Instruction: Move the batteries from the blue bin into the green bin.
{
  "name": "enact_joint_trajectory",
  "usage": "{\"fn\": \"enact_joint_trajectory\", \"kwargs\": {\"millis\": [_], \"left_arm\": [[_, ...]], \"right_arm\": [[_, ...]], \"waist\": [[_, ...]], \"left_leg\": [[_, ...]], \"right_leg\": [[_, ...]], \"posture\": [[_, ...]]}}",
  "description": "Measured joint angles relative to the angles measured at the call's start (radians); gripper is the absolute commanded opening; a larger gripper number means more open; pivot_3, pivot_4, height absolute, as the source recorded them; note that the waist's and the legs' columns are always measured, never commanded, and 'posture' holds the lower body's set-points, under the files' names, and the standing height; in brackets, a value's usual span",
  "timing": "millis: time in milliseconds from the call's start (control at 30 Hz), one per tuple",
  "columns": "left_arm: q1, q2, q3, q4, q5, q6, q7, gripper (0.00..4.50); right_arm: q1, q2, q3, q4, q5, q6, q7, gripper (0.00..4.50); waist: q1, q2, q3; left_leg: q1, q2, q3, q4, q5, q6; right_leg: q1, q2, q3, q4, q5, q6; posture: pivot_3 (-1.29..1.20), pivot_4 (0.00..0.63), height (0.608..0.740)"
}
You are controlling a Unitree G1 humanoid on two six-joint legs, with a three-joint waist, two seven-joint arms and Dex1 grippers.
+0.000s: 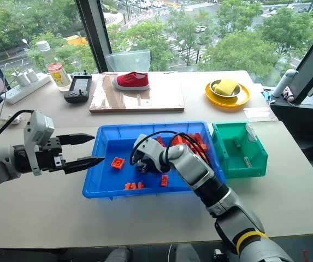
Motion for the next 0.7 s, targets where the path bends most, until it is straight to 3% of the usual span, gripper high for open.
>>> {"fn": "enact_joint_trajectory", "kwargs": {"millis": [33, 67, 333, 500, 567, 700], "left_arm": [[0.000, 0.000, 0.000, 0.000, 0.000, 0.000, 0.000, 4.50], [0.000, 0.000, 0.000, 0.000, 0.000, 0.000, 0.001, 4.50], [-0.001, 0.000, 0.000, 0.000, 0.000, 0.000, 0.001, 4.50], [0.000, 0.000, 0.000, 0.000, 0.000, 0.000, 0.000, 4.50], [0.000, 0.000, 0.000, 0.000, 0.000, 0.000, 0.000, 4.50], [0.001, 0.000, -0.001, 0.000, 0.000, -0.001, -0.004, 4.50]], "right_arm": [[0.000, 0.000, 0.000, 0.000, -0.003, -0.001, 0.003, 0.34], [0.000, 0.000, -0.001, 0.000, -0.005, -0.001, 0.005, 0.29], [0.004, -0.009, -0.020, -0.013, -0.008, 0.001, 0.015, 0.30], [-0.032, -0.098, -0.263, -0.221, 0.109, 0.133, 0.027, 0.30], [-0.099, -0.159, -0.430, -0.300, 0.170, 0.214, 0.014, 0.30], [-0.153, -0.282, -0.616, -0.320, 0.193, 0.269, -0.039, 0.30]], "waist": [[0.000, 0.000, 0.000], [0.000, 0.000, 0.000], [0.001, 0.000, 0.000], [0.007, 0.000, 0.001], [0.008, 0.000, 0.001], [0.008, 0.000, 0.000]], "left_leg": [[0.000, 0.000, 0.000, 0.000, 0.000, 0.000], [0.000, 0.000, 0.000, 0.000, 0.000, 0.000], [0.000, 0.000, 0.000, 0.000, 0.000, 0.000], [-0.002, -0.001, 0.000, 0.001, 0.000, -0.001], [-0.002, -0.001, 0.000, 0.001, 0.000, -0.001], [-0.001, -0.001, 0.000, 0.001, 0.000, 0.001]], "right_leg": [[0.000, 0.000, 0.000, 0.000, 0.000, 0.000], [0.000, 0.000, 0.000, 0.000, 0.000, 0.000], [0.000, 0.000, 0.000, 0.000, 0.000, 0.000], [0.000, -0.001, 0.000, 0.000, 0.000, 0.000], [0.000, -0.001, 0.000, 0.000, 0.000, 0.000], [0.001, -0.001, 0.000, -0.001, 0.000, 0.000]], "posture": [[0.00, 0.150, 0.740], [0.00, 0.150, 0.740], [0.00, 0.150, 0.740], [0.00, 0.150, 0.740], [0.00, 0.150, 0.740], [0.00, 0.150, 0.740]]}}
